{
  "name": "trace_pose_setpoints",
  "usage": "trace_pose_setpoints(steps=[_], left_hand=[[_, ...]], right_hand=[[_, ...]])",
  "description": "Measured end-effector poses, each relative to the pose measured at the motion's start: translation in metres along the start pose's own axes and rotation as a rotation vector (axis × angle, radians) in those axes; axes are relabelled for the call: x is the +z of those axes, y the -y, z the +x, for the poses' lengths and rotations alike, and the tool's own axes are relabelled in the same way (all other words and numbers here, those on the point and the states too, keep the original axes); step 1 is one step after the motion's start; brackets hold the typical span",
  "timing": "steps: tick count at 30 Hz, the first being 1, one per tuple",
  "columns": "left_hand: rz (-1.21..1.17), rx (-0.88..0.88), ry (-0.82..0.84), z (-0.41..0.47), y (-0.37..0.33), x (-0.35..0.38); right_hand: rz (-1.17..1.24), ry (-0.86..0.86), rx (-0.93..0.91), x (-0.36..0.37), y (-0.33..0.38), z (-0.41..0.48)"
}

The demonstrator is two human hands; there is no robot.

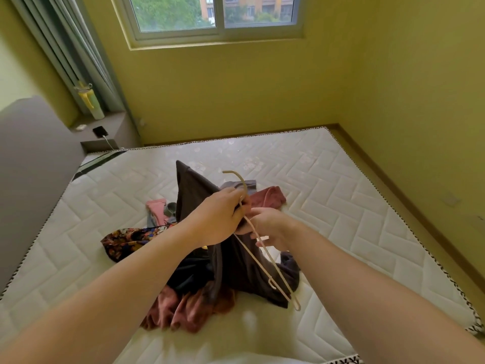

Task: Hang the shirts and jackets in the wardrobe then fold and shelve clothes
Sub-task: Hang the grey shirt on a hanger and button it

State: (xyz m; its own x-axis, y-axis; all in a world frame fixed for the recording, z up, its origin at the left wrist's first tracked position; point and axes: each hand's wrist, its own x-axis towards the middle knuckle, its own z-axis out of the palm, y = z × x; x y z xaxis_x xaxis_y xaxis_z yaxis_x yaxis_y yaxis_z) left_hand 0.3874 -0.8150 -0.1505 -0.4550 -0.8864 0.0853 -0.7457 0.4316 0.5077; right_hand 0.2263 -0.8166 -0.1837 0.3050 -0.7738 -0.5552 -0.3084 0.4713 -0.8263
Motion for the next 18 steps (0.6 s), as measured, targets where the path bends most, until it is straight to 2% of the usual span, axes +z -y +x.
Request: trace_pose_setpoints(steps=[2, 5, 10, 13, 16, 18], left_hand=[[0.009, -0.018, -0.015, 0.001, -0.002, -0.004], [0.017, -0.044, -0.046, 0.006, -0.002, -0.014], [0.15, -0.078, -0.109, 0.009, 0.004, -0.026], [0.32, -0.015, -0.245, 0.01, 0.004, -0.03], [0.572, 0.036, -0.347, 0.012, 0.004, -0.031], [0.621, 0.012, -0.369, 0.014, 0.007, -0.031]], right_hand=[[-0.033, -0.033, -0.086, 0.002, -0.001, 0.003], [-0.136, -0.252, -0.232, 0.004, -0.003, 0.008], [-0.571, -0.411, -0.359, -0.011, -0.009, 0.009], [-0.816, -0.5, -0.316, -0.025, -0.021, 0.01], [-0.845, -0.596, -0.174, -0.042, -0.035, 0.008], [-0.855, -0.669, -0.125, -0.052, -0.041, 0.006]])
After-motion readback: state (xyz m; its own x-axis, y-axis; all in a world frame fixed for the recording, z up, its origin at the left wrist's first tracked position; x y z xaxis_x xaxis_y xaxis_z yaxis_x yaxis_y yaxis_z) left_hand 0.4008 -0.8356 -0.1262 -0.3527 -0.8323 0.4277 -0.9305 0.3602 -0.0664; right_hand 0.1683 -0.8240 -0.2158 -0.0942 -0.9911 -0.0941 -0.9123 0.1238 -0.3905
